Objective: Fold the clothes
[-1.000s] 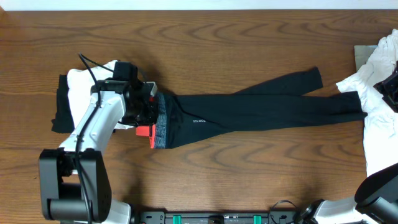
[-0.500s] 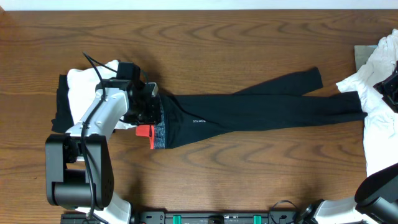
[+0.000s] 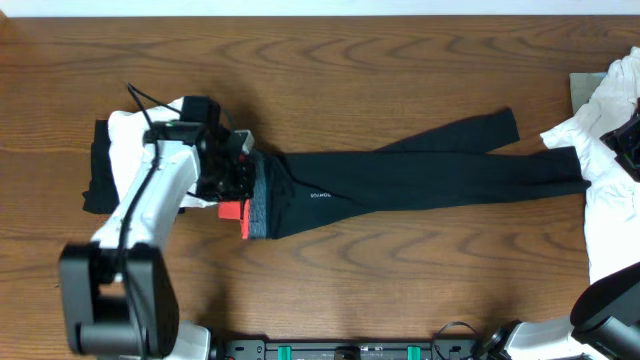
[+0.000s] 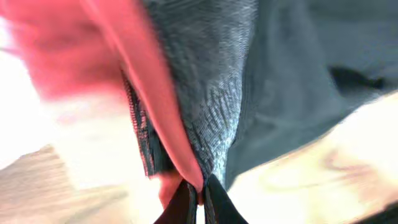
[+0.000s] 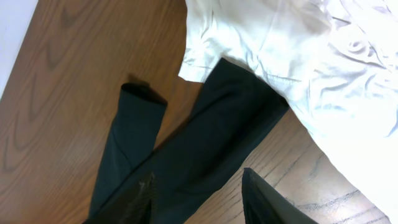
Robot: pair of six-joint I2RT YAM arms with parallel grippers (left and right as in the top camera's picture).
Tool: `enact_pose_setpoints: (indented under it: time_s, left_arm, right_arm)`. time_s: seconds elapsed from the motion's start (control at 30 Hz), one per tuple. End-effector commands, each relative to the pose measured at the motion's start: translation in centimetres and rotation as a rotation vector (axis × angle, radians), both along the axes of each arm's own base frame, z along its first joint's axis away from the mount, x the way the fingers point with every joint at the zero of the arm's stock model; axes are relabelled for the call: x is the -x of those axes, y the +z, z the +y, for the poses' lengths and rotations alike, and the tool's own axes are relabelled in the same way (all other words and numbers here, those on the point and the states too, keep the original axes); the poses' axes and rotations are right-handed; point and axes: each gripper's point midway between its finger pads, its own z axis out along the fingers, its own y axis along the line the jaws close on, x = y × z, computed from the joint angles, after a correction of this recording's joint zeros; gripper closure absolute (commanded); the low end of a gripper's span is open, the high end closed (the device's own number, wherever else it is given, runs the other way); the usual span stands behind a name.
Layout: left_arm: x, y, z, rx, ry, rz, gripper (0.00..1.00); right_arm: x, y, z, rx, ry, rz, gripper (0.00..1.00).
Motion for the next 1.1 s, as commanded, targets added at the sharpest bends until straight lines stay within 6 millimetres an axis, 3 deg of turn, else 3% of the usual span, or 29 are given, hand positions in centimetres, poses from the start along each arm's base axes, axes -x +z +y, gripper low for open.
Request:
enact_pose_setpoints:
  time_s: [0.0,0.23,0.37,0.47,0.63,1.07]
  left_arm:
    - [-1.3,4.6,1.1,-0.061,0.004,-0.132,0.94]
    - [0.2,8.8,2.8,-0.145,0.046,-0.222,0.94]
    - [1.1,9.9,5.7,-0.290,0.166,-0.238,0.94]
    - [1.4,10.6,6.5,-0.324,0.229,-0.259,0.94]
    - [1.7,11.3,7.6,-0.365,0.317,-0.273,0.94]
    - [1.6,11.3,7.6,-0.364,0.317,-0.276,0.94]
  right_arm:
    - [-0.2,0.8,0.0,0.025,0.011,-0.015,0.54]
    - [0.3,-0.1,-0.1,0.029,0.003,0.024,0.52]
    - [0.9,-2.2,0.4,0.004,0.011,0.063,0.50]
    - [1.0,-4.0,0.4,-0.006,0.014,0.077,0.51]
    - [0.3,-6.0,1.5,-0.030,0.098,0.027,0.58]
    - [1.1,-12.7,4.0,-0.021,0.140,0.036,0.58]
